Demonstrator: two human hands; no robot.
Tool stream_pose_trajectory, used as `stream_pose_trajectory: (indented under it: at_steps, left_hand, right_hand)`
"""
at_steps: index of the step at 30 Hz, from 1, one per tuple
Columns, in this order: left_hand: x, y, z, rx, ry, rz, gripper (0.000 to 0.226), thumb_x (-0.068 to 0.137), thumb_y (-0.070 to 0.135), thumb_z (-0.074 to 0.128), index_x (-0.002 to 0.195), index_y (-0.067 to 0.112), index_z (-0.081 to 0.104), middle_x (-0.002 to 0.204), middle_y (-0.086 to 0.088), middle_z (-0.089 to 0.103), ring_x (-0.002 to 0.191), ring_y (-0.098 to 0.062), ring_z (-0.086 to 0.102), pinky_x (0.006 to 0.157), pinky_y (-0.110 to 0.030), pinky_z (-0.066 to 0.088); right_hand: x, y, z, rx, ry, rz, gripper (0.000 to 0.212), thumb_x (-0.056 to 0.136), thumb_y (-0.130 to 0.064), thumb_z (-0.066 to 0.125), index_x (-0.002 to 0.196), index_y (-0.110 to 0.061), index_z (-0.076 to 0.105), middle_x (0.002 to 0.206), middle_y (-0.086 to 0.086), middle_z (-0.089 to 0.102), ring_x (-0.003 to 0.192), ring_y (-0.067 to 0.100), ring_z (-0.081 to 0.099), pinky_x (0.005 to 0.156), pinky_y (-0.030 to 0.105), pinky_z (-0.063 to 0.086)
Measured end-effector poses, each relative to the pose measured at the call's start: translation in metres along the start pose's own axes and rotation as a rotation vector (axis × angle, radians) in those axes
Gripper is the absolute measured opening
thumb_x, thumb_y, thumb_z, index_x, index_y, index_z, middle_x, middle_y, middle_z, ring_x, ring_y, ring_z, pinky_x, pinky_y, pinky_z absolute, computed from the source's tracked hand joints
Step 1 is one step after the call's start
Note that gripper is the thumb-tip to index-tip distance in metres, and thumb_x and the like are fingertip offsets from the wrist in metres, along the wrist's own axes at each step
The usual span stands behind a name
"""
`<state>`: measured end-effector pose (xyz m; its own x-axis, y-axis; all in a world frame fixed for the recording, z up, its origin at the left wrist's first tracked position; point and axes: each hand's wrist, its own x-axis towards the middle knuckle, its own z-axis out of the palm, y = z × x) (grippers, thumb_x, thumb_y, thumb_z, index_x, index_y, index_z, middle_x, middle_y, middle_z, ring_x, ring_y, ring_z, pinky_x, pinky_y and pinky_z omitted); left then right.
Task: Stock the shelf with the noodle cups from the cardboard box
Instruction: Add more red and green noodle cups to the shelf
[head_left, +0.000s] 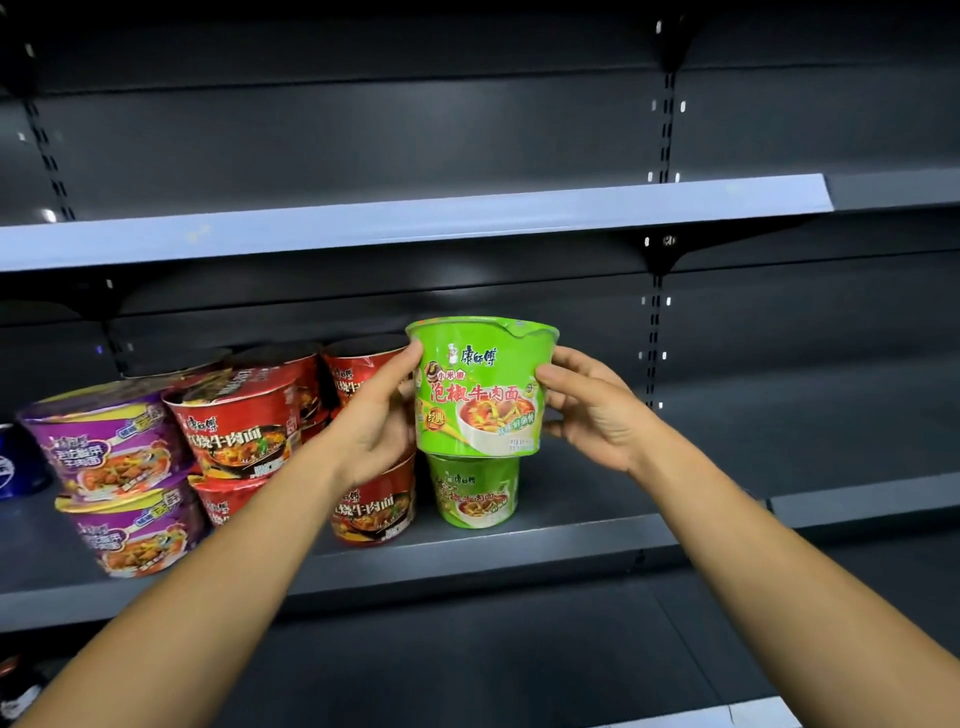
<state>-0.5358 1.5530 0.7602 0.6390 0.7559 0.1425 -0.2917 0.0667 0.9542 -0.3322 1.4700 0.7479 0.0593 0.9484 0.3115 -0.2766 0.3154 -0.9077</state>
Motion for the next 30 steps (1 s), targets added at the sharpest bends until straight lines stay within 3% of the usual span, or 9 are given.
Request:
stream_pose_trajectory:
  at_steps: [3, 5, 8, 12, 14, 16, 19, 24, 30]
  left_hand:
    - [0.009, 0.000, -0.006, 0.088, 0.060, 0.064, 0.050, 0.080, 0.049, 0.060, 0.119, 0.017, 0.058, 0.100, 0.000, 0.060, 0.092, -0.014, 0.058, 0.085, -0.033, 0.050]
    - [0.015, -0.001, -0.010, 0.125, 0.113, 0.069, 0.033, 0.086, 0.042, 0.055, 0.110, 0.020, 0.061, 0.093, 0.007, 0.063, 0.081, -0.005, 0.058, 0.075, -0.026, 0.046]
    - [0.026, -0.003, -0.018, 0.173, 0.193, 0.047, 0.022, 0.094, 0.033, 0.051, 0.111, 0.023, 0.062, 0.098, 0.009, 0.067, 0.094, -0.010, 0.058, 0.079, -0.026, 0.044]
    - [0.037, -0.003, -0.021, 0.170, 0.286, 0.016, 0.033, 0.098, 0.022, 0.047, 0.131, 0.018, 0.054, 0.112, 0.002, 0.064, 0.101, -0.018, 0.058, 0.082, -0.028, 0.046]
    - [0.042, -0.004, -0.019, 0.143, 0.315, 0.000, 0.034, 0.098, 0.026, 0.044, 0.130, 0.017, 0.053, 0.120, 0.000, 0.060, 0.107, -0.022, 0.057, 0.085, -0.031, 0.047]
    - [0.048, -0.006, -0.016, 0.153, 0.326, -0.008, 0.037, 0.097, 0.037, 0.044, 0.129, 0.021, 0.052, 0.124, 0.004, 0.056, 0.114, -0.022, 0.054, 0.099, -0.035, 0.044]
    - [0.057, -0.010, -0.013, 0.250, 0.318, -0.033, 0.033, 0.094, 0.046, 0.049, 0.121, 0.029, 0.056, 0.117, 0.011, 0.060, 0.117, -0.015, 0.052, 0.109, -0.037, 0.035]
    - [0.067, -0.013, -0.013, 0.283, 0.309, -0.037, 0.015, 0.095, 0.036, 0.053, 0.101, 0.026, 0.062, 0.097, 0.015, 0.066, 0.094, -0.002, 0.055, 0.104, -0.033, 0.034]
    - [0.068, -0.017, -0.020, 0.307, 0.303, -0.032, 0.020, 0.091, 0.039, 0.059, 0.106, 0.025, 0.061, 0.107, 0.007, 0.069, 0.106, -0.010, 0.059, 0.106, -0.039, 0.037]
  right_hand:
    - [0.007, 0.000, -0.002, -0.039, 0.004, -0.005, 0.042, 0.069, -0.014, 0.068, 0.109, -0.015, 0.054, 0.068, -0.007, 0.068, 0.057, 0.007, 0.062, 0.065, 0.029, 0.047]
    - [0.016, 0.004, -0.005, -0.046, 0.029, -0.019, 0.050, 0.071, -0.005, 0.070, 0.117, -0.010, 0.050, 0.063, -0.008, 0.066, 0.051, 0.005, 0.060, 0.065, 0.028, 0.043]
    - [0.031, 0.012, -0.009, -0.074, 0.073, -0.029, 0.050, 0.077, -0.003, 0.068, 0.122, -0.007, 0.047, 0.070, -0.008, 0.070, 0.056, 0.004, 0.062, 0.064, 0.027, 0.041]
    - [0.049, 0.023, -0.013, -0.117, 0.128, -0.013, 0.057, 0.074, 0.000, 0.071, 0.125, -0.012, 0.048, 0.106, 0.002, 0.068, 0.081, 0.012, 0.066, 0.065, 0.027, 0.045]
    - [0.057, 0.030, -0.013, -0.120, 0.144, -0.005, 0.065, 0.073, 0.004, 0.071, 0.130, -0.012, 0.043, 0.118, 0.007, 0.062, 0.089, 0.014, 0.064, 0.062, 0.024, 0.048]
    - [0.065, 0.038, -0.013, -0.104, 0.158, -0.003, 0.074, 0.070, 0.007, 0.070, 0.135, -0.011, 0.039, 0.124, 0.009, 0.057, 0.093, 0.014, 0.061, 0.057, 0.018, 0.049]
    - [0.072, 0.047, -0.013, -0.093, 0.166, 0.005, 0.073, 0.079, 0.016, 0.059, 0.141, -0.011, 0.032, 0.130, 0.008, 0.053, 0.097, 0.013, 0.059, 0.057, 0.015, 0.049]
    - [0.080, 0.054, -0.021, -0.093, 0.114, 0.003, 0.081, 0.077, 0.020, 0.056, 0.141, -0.025, 0.033, 0.117, -0.004, 0.057, 0.092, 0.008, 0.062, 0.063, 0.017, 0.051]
    - [0.081, 0.052, -0.025, -0.103, 0.077, 0.004, 0.088, 0.061, 0.012, 0.066, 0.136, -0.027, 0.039, 0.120, 0.000, 0.055, 0.090, 0.008, 0.061, 0.060, 0.015, 0.049]
